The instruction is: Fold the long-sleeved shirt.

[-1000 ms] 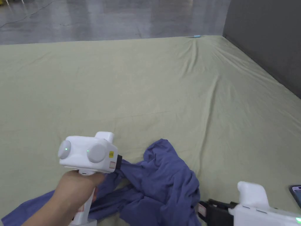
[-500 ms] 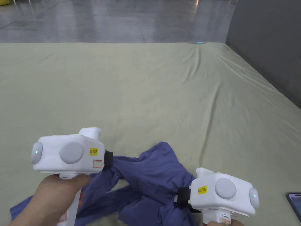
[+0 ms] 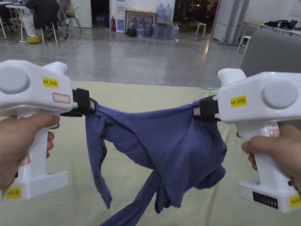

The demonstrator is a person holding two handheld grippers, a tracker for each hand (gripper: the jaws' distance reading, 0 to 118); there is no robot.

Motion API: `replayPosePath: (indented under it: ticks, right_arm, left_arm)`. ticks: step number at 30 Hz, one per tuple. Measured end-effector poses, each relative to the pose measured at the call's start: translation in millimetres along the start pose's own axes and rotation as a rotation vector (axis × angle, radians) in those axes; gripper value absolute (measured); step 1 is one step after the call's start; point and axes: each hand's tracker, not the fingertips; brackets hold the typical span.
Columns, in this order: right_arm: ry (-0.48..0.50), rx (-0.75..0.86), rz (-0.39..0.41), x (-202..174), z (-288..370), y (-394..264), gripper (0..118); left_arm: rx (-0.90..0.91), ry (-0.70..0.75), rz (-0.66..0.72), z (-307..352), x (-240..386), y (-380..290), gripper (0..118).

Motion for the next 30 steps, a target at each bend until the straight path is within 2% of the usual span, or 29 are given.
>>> replayPosePath:
  ticks: [2, 5, 10, 13, 15, 18, 21, 26, 30]
  right_arm:
    - [-0.05, 0.033, 0.074, -7.7, -0.2, 45.8, 8]
    - [-0.094, 0.047, 0.122, -11.4, -7.7, 104.0, 8]
    - [-0.198, 0.075, 0.25, -14.6, -18.6, 166.4, 8]
    - [-0.229, 0.063, 0.267, -13.9, -29.2, 180.1, 8]
    - [-0.233, 0.045, 0.259, -13.2, -40.5, 174.7, 8]
    - [-0.206, -0.024, 0.218, -8.1, -74.2, 142.8, 8]
    - [-0.18, -0.131, 0.179, -3.9, -122.2, 83.0, 8]
    - [-0.134, -0.339, 0.114, -6.2, -203.7, -48.4, 8]
    - [-0.098, -0.455, 0.074, -17.2, -227.0, -138.7, 8]
  left_arm:
    - [0.05, 0.01, -0.002, 4.7, 4.6, 39.5, 0]
    - [0.089, 0.002, 0.024, 4.7, 7.5, 96.0, 0]
    - [0.175, 0.03, 0.038, 1.1, 14.8, 165.4, 0]
    - [0.191, 0.066, 0.017, -6.5, 17.8, 183.4, 0]
    - [0.181, 0.086, 0.006, -10.1, 23.8, 171.1, 0]
    - [0.122, 0.108, -0.004, -38.3, 9.7, 146.3, 0]
    - [-0.004, 0.142, 0.021, -74.3, -17.5, 90.9, 0]
    - [-0.212, 0.216, 0.076, -131.0, -63.9, -38.4, 0]
    - [-0.335, 0.233, 0.169, -155.8, -101.0, -122.7, 0]
